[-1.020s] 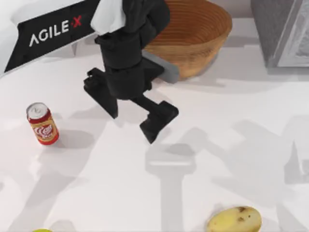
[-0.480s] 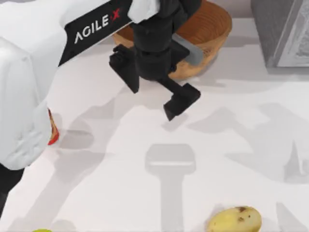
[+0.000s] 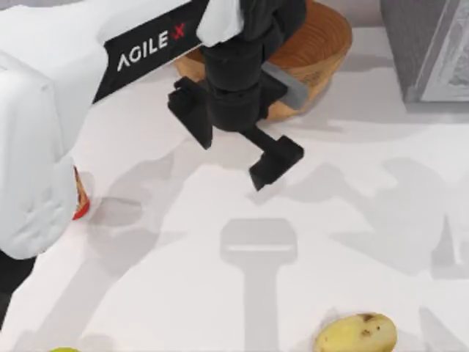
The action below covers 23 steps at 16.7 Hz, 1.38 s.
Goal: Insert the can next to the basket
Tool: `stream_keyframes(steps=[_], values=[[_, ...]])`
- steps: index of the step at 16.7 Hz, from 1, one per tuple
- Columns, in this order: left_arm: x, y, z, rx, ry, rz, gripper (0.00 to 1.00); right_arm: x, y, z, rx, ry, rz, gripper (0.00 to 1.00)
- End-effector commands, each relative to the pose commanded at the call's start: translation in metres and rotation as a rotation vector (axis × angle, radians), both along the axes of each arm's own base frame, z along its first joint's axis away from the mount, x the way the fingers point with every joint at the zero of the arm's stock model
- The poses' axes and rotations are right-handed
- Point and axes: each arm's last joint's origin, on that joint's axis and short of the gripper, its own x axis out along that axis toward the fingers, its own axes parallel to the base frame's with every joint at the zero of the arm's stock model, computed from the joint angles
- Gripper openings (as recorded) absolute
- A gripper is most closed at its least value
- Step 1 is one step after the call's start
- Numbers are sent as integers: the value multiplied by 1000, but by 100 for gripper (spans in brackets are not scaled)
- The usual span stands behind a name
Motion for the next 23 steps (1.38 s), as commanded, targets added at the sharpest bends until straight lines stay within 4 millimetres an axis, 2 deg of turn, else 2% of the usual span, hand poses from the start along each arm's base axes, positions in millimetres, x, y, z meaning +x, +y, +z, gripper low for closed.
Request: stream_keyframes(steps=[6,10,23], values=[[1,0,-45,0,-1,0,100,0,0,0,0,0,0,100],[2,0,-48,0,0,0,100,0,0,0,0,0,0,100],[2,0,-48,0,0,0,2,0,0,0,0,0,0,100]])
